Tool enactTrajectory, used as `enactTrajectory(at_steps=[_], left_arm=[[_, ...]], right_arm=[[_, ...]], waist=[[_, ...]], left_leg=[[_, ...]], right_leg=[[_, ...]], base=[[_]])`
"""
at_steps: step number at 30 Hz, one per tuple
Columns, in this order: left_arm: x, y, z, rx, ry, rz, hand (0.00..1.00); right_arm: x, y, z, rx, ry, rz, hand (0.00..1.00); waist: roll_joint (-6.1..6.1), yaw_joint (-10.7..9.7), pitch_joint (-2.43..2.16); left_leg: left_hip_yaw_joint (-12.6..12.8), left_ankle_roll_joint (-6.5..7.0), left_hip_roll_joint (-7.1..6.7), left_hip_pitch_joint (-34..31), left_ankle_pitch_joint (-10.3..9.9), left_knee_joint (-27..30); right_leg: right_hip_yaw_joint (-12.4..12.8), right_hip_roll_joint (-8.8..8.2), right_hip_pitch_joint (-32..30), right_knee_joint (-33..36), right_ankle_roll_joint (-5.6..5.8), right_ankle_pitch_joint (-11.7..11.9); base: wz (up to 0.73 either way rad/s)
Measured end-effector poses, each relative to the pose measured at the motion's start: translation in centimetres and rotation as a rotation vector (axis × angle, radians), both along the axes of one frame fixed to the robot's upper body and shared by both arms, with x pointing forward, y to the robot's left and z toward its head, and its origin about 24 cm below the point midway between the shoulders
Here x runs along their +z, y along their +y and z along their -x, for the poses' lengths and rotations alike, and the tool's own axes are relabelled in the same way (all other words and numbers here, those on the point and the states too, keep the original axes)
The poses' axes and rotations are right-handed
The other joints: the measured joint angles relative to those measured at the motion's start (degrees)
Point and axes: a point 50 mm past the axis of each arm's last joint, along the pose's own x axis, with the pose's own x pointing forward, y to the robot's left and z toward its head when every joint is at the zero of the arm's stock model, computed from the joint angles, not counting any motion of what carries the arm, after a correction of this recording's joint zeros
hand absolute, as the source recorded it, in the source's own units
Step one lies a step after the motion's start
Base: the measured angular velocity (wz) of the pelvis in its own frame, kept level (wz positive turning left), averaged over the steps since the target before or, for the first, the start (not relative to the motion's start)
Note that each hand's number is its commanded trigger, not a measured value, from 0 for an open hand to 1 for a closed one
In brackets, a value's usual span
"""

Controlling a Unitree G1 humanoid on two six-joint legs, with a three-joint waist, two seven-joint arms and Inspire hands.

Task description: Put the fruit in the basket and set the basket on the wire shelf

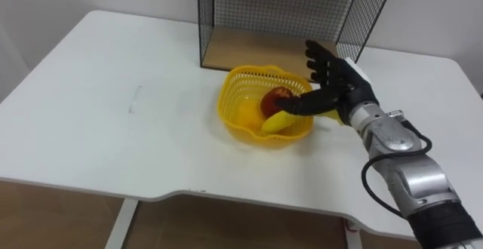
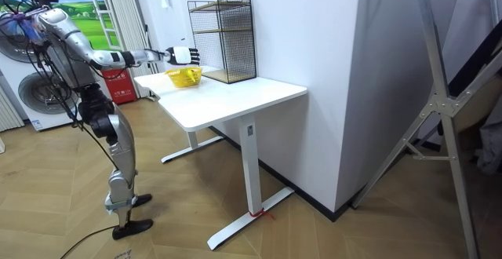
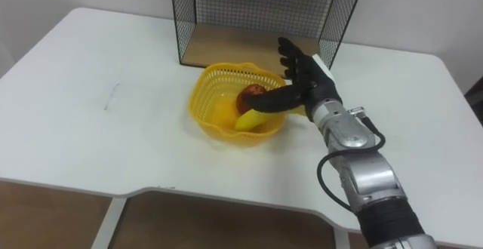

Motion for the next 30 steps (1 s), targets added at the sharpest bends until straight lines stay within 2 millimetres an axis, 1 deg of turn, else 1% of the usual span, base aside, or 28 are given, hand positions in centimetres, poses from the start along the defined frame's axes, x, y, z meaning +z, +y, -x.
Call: enactTrajectory(at_steps=[3,5,6,9,11,14,17,19,24,27,28,29,30], left_arm=[[0.0,-0.1,0.2,-0.010,0.003,0.004,0.00],[-0.1,-0.3,0.2,-0.020,-0.001,0.012,0.00],[-0.1,-0.4,0.2,-0.020,-0.003,0.014,0.00],[-0.1,-0.5,0.1,-0.022,-0.014,0.020,0.00],[-0.1,-0.6,0.2,-0.022,-0.013,0.023,0.00],[-0.2,-0.6,0.1,-0.023,-0.013,0.026,0.00],[-0.3,-0.6,0.5,-0.017,-0.001,0.029,0.00],[-0.3,-0.6,0.6,0.002,-0.003,0.035,0.00],[-0.3,-0.5,1.3,0.077,-0.011,0.046,0.00],[-0.2,-0.2,2.3,0.166,-0.013,0.049,0.00],[-0.1,-0.1,2.5,0.211,-0.025,0.051,0.00],[-0.1,0.2,2.6,0.255,-0.034,0.047,0.00],[0.0,0.4,2.7,0.275,-0.040,0.042,0.00]], right_arm=[[1.2,0.9,0.0,0.038,-0.039,-0.079,0.00],[2.0,1.6,0.1,0.078,-0.064,-0.156,0.00],[2.2,1.8,0.1,0.085,-0.070,-0.168,0.00],[3.7,2.6,0.4,0.130,-0.129,-0.192,0.00],[4.7,3.2,0.6,0.164,-0.171,-0.202,0.00],[5.5,3.5,0.7,0.188,-0.210,-0.209,0.00],[5.6,3.5,0.8,0.190,-0.218,-0.221,0.00],[5.6,3.5,0.8,0.191,-0.215,-0.239,0.00],[5.9,2.9,0.6,0.157,-0.226,-0.243,0.00],[6.2,1.9,0.5,0.097,-0.245,-0.251,0.00],[6.5,1.2,0.5,0.071,-0.256,-0.257,0.00],[6.6,0.3,0.5,0.031,-0.266,-0.268,0.00],[6.6,-0.3,0.6,0.006,-0.273,-0.272,0.00]], waist=[[0.29,0.0,0.19],[0.69,-0.1,0.44],[0.75,-0.1,0.41],[0.89,0.1,0.32],[0.92,0.0,0.06],[0.96,0.1,-0.06],[1.15,-0.1,-0.19],[1.22,-0.1,-0.17],[1.50,-0.7,-0.22],[1.64,-1.6,-0.46],[1.71,-2.1,-0.53],[1.79,-2.3,-0.65],[1.77,-2.3,-0.70]], left_leg=[[0.0,-0.02,0.05,0.2,0.0,0.2],[-0.1,-0.02,0.02,0.5,0.0,0.3],[-0.2,-0.02,0.02,0.5,0.0,0.2],[-0.2,-0.03,0.08,0.4,0.0,0.1],[-0.2,-0.04,0.10,0.4,0.0,0.2],[-0.1,-0.04,0.11,0.4,0.0,0.2],[0.2,-0.04,0.10,0.6,0.0,0.3],[0.3,-0.03,0.12,0.7,0.0,0.3],[0.3,-0.03,0.15,0.6,0.0,0.5],[0.2,-0.03,0.18,0.5,0.0,0.5],[0.0,-0.03,0.21,0.4,0.0,0.6],[0.0,-0.02,0.25,0.4,0.0,0.6],[-0.1,-0.01,0.24,0.4,0.0,0.6]], right_leg=[[0.0,0.06,0.2,0.0,0.00,0.0],[-0.1,0.07,0.6,-0.1,0.00,0.0],[0.0,0.09,0.6,-0.1,0.00,0.0],[0.0,0.15,0.5,-0.1,0.00,0.0],[-0.2,0.18,0.5,-0.1,0.00,0.0],[0.0,0.18,0.6,-0.1,-0.01,0.0],[0.1,0.14,0.7,-0.1,-0.01,0.0],[0.2,0.14,0.8,-0.1,-0.02,0.0],[0.4,0.16,0.8,0.0,-0.08,0.0],[0.4,0.16,0.6,0.0,-0.08,0.0],[0.1,0.12,0.6,0.0,-0.08,0.0],[0.1,0.11,0.6,-0.1,-0.08,0.0],[0.0,0.10,0.7,-0.1,-0.08,0.0]], base=[[0.00],[0.02],[0.03],[0.00],[0.00],[0.00],[-0.01],[-0.04],[-0.01],[0.02],[0.05],[0.05],[0.03]])
